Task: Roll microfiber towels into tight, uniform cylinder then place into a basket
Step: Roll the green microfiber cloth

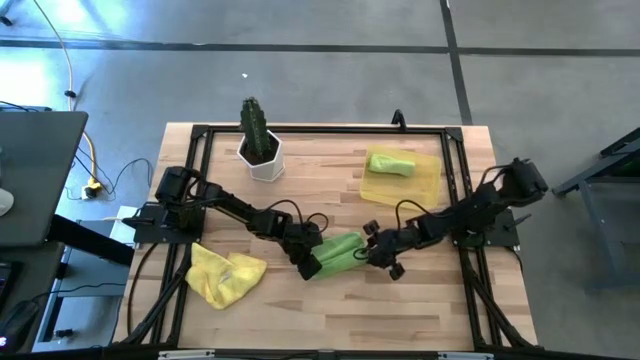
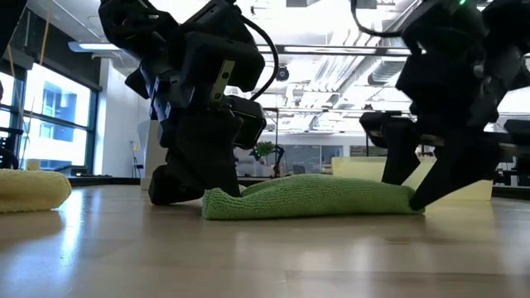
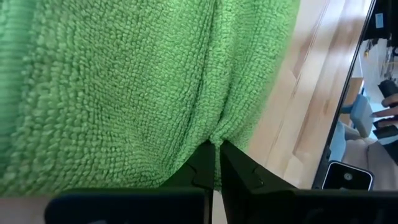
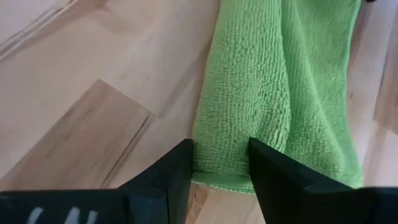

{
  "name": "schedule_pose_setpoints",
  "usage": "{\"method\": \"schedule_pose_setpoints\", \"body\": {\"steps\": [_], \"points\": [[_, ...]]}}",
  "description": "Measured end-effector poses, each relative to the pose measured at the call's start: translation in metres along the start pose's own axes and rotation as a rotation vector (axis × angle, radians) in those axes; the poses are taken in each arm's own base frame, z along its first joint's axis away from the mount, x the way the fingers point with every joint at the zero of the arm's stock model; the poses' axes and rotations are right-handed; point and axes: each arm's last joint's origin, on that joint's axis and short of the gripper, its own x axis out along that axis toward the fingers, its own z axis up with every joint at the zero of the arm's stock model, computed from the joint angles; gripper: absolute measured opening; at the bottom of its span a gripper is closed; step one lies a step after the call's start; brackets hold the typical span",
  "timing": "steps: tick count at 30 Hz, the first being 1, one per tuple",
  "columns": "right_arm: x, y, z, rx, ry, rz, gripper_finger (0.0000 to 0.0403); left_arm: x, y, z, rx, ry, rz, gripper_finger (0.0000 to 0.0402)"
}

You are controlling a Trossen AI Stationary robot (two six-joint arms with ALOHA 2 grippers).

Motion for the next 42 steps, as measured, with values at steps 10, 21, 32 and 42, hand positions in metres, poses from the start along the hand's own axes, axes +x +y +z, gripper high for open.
{"method": "schedule_pose_setpoints", "body": {"steps": [10, 21, 32, 42], "points": [[0.015, -0.007, -0.012, 0.192, 0.049, 0.02, 0.0142, 0.0, -0.001, 0.0, 0.0, 0.012, -0.026, 0.0008], [0.017, -0.008, -0.014, 0.338, 0.043, 0.077, 0.0012, -0.012, -0.011, -0.001, 0.052, 0.015, -0.076, 0.0068], [0.012, -0.032, -0.026, 0.705, -0.039, 0.52, 0.0005, -0.044, -0.042, -0.004, 0.354, -0.113, -0.106, 0.0081], [0.01, -0.044, -0.032, 0.956, 0.011, 0.53, 0.0005, -0.027, -0.07, -0.037, 0.753, -0.338, 0.074, 0.0091]]}}
